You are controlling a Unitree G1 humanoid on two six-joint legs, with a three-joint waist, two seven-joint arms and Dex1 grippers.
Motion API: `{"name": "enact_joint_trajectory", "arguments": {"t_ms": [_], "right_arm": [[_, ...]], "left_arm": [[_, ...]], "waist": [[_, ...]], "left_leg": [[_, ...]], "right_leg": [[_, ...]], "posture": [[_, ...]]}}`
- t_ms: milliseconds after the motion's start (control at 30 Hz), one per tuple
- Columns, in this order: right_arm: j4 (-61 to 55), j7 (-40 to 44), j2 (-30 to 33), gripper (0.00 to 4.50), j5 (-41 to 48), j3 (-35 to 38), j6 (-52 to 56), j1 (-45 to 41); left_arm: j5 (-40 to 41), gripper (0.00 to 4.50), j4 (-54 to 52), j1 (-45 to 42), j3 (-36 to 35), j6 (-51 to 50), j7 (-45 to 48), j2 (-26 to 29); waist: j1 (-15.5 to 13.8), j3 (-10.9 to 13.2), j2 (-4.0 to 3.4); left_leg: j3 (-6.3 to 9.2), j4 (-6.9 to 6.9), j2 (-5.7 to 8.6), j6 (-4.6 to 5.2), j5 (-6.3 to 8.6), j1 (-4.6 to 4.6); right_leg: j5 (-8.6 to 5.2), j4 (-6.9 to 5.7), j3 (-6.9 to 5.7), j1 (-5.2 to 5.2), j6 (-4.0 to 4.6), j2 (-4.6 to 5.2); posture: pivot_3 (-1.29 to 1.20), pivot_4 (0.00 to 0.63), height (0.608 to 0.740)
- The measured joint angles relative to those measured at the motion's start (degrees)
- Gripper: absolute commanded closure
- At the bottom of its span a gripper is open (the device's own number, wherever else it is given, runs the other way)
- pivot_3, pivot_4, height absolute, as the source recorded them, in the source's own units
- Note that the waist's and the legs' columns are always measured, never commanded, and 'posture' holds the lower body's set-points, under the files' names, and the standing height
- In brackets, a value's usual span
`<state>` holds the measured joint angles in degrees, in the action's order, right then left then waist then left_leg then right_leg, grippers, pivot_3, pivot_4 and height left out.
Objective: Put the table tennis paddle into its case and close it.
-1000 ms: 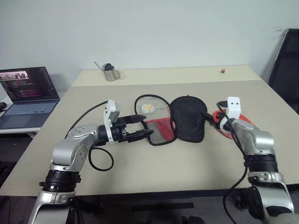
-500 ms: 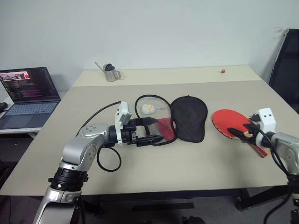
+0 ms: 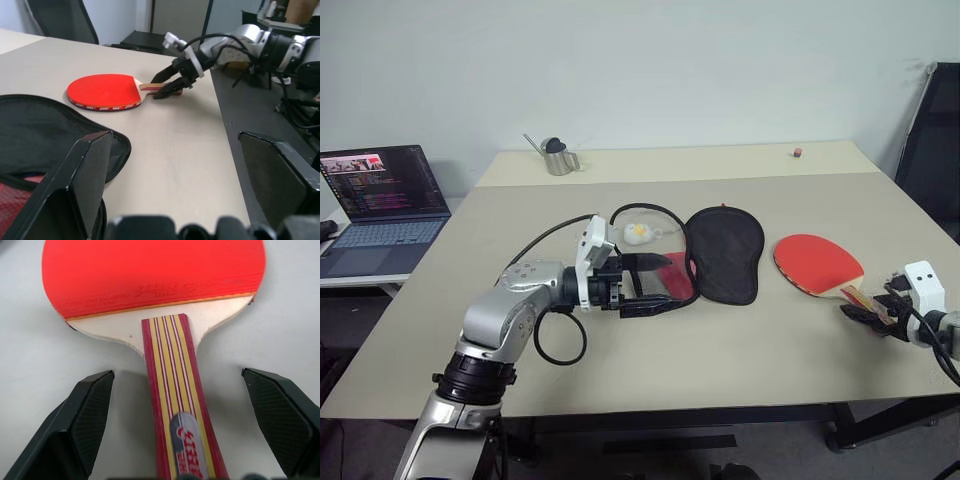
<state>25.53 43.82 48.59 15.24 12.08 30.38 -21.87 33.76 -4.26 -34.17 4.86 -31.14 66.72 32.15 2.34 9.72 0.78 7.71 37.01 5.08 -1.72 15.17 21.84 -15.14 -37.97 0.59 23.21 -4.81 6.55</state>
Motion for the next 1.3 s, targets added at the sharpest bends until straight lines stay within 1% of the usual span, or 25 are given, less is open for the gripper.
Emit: {"name": "enact_joint_trajectory", "arguments": {"t_ms": [167, 200, 233, 300, 467, 500, 533, 667, 833, 1000, 1100, 1200, 1300], "right_arm": [[1.3, -0.1, -0.7, 0.01, -0.6, -0.1, -1.1, -0.9], [1.3, -0.3, -1.1, 0.39, -0.8, -0.1, -1.3, -1.0], [1.3, -0.6, -1.6, 0.56, -1.2, -0.2, -1.6, -1.1], [1.3, -1.5, -2.3, 1.19, -2.2, -0.6, -2.5, -1.3], [1.0, -3.9, -3.7, 2.94, -3.3, -1.0, -3.2, -1.7], [0.8, -4.2, -3.8, 3.23, -3.5, -1.1, -3.2, -1.7], [0.7, -5.7, -4.0, 3.40, -3.8, -0.9, -2.8, -1.9], [0.3, -8.3, -4.6, 3.41, -3.8, -0.7, -1.8, -2.2], [-1.0, -15.3, -5.2, 3.41, -4.0, 0.4, 1.6, -3.3], [-10.4, -22.0, -7.6, 3.41, -2.8, 2.7, 9.7, -5.7], [-19.6, -26.7, -12.4, 3.41, -0.7, 3.8, 16.9, -9.5], [-27.2, -30.9, -17.9, 3.41, 1.1, 4.4, 23.3, -12.4], [-32.5, -36.0, -26.4, 3.41, 1.9, 4.1, 28.9, -13.8]], "left_arm": [[-0.1, 0.12, 0.0, 0.0, 0.0, 0.0, 0.2, 0.0], [-0.2, 0.12, 0.0, 0.0, 0.0, 0.1, 0.2, 0.0], [-0.2, 0.12, 0.0, 0.0, 0.0, 0.1, 0.2, 0.1], [-0.3, 0.12, 0.0, 0.1, 0.0, 0.2, 0.2, 0.1], [-0.6, 0.12, 0.0, 0.1, 0.0, 0.3, 0.2, 0.2], [-0.7, 0.12, 0.0, 0.1, 0.0, 0.3, 0.2, 0.2], [-0.8, 0.12, 0.0, 0.2, 0.0, 0.3, 0.2, 0.2], [-1.0, 0.12, 0.0, 1.2, -0.2, 0.3, 0.0, 0.3], [-1.0, 0.12, -0.3, 2.1, -0.6, 0.3, -0.8, 0.7], [-0.7, 0.12, -1.8, 3.1, -1.3, 0.1, -1.7, 1.5], [-0.1, 0.12, -2.8, 4.2, -2.4, -0.1, -2.5, 1.9], [0.0, 0.12, -4.2, 5.3, -3.3, -0.1, -3.1, 2.9], [0.0, 0.12, -4.5, 6.5, -4.8, -0.1, -3.7, 4.1]], "waist": [[0.0, 0.0, 0.05], [0.0, 0.0, 0.10], [0.0, 0.0, 0.15], [0.1, 0.0, 0.22], [0.2, 0.0, 0.26], [0.2, 0.0, 0.28], [0.2, 0.0, 0.28], [0.0, 0.0, 0.29], [-0.4, 0.0, 0.27], [-0.2, 0.1, 0.23], [0.2, 0.1, 0.20], [-0.2, 0.1, 0.21], [-0.3, 0.1, 0.20]], "left_leg": [[-0.06, 0.02, -0.18, -0.01, 0.00, -0.01], [-0.10, 0.03, -0.27, -0.02, 0.00, -0.03], [-0.15, 0.03, -0.40, -0.03, 0.01, -0.04], [-0.21, 0.03, -0.63, -0.01, 0.02, -0.06], [-0.26, 0.10, -0.75, 0.08, 0.06, -0.15], [-0.27, 0.14, -0.75, 0.09, 0.05, -0.15], [-0.28, 0.16, -0.75, 0.11, 0.04, -0.14], [-0.31, 0.19, -0.76, 0.13, 0.00, -0.15], [-0.33, 0.19, -0.74, 0.18, -0.08, -0.08], [-0.36, 0.07, -0.76, 0.16, -0.09, -0.06], [-0.32, 0.01, -0.77, 0.15, -0.09, -0.01], [-0.25, -0.01, -0.77, 0.13, -0.08, 0.06], [-0.25, -0.02, -0.77, 0.12, -0.08, 0.08]], "right_leg": [[0.01, 0.02, 0.06, -0.01, -0.01, -0.06], [0.03, 0.03, 0.09, -0.01, 0.00, -0.14], [0.08, 0.06, 0.12, -0.01, 0.06, -0.25], [0.22, 0.14, 0.15, -0.01, 0.18, -0.47], [0.41, 0.15, 0.23, -0.08, 0.24, -0.63], [0.45, 0.16, 0.25, -0.10, 0.22, -0.65], [0.48, 0.17, 0.27, -0.10, 0.20, -0.65], [0.56, 0.16, 0.31, -0.10, 0.20, -0.66], [0.67, 0.20, 0.36, -0.04, 0.15, -0.65], [0.66, 0.23, 0.40, 0.07, 0.16, -0.65], [0.65, 0.24, 0.41, 0.15, 0.18, -0.66], [0.65, 0.36, 0.33, 0.15, 0.18, -0.66], [0.65, 0.35, 0.34, 0.19, 0.18, -0.66]], "posture": [[0.00, 0.150, 0.740], [0.00, 0.150, 0.740], [0.00, 0.150, 0.740], [0.00, 0.150, 0.740], [0.00, 0.150, 0.740], [0.00, 0.150, 0.740], [0.00, 0.150, 0.740], [0.00, 0.150, 0.740], [0.00, 0.150, 0.740], [0.00, 0.150, 0.740], [0.00, 0.150, 0.740], [0.00, 0.150, 0.740], [0.00, 0.150, 0.740]]}}
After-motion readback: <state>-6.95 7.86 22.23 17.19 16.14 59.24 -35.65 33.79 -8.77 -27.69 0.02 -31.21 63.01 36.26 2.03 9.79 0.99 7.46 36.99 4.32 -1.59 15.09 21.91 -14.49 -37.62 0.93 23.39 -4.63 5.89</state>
